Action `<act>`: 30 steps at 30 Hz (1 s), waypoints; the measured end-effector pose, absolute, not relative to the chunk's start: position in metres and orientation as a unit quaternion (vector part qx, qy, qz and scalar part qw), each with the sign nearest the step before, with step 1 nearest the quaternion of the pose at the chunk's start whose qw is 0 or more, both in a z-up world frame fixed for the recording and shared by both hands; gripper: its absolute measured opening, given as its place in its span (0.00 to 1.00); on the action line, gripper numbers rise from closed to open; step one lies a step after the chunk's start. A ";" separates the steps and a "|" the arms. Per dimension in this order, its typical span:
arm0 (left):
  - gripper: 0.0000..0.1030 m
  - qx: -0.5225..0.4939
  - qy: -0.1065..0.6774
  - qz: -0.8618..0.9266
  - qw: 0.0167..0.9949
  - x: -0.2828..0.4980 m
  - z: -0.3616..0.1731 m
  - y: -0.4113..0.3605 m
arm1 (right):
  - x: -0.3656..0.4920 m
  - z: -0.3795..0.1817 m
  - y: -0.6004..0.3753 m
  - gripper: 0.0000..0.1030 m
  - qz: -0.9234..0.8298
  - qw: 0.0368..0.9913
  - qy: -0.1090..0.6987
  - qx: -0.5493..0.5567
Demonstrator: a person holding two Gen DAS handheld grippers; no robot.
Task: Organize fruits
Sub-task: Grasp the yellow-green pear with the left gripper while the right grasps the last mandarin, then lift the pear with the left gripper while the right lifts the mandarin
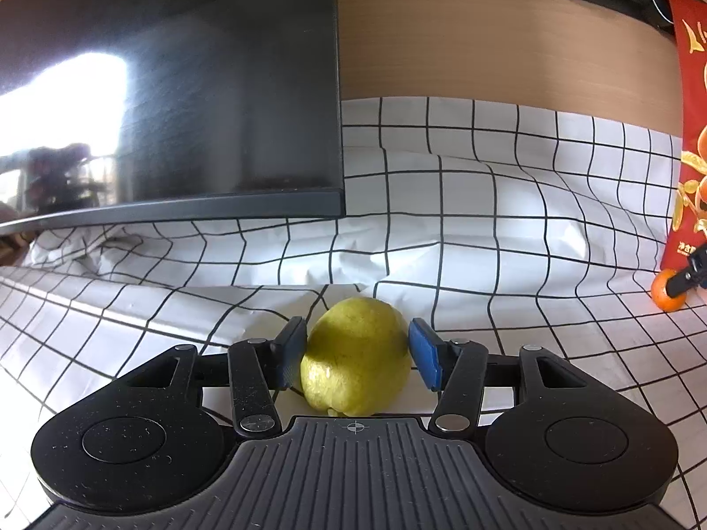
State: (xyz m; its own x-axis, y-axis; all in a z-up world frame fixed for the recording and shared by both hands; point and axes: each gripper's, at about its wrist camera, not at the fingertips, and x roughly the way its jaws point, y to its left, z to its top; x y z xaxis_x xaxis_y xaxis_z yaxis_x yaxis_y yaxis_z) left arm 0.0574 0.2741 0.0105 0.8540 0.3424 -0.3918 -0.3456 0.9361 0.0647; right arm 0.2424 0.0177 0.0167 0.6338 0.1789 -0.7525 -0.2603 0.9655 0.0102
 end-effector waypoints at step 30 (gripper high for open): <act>0.61 -0.007 0.210 0.172 0.962 0.052 0.009 0.269 | 0.067 0.041 -0.063 0.18 0.338 0.865 0.368 -0.050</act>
State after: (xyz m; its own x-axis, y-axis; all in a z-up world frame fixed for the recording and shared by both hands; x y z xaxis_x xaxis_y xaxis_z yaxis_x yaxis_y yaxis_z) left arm 0.0520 0.2692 0.0087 0.8521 0.3288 -0.4071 -0.3348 0.9404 0.0587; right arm 0.0667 -0.0633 0.0407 0.5015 0.5471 -0.6702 -0.6214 0.7668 0.1611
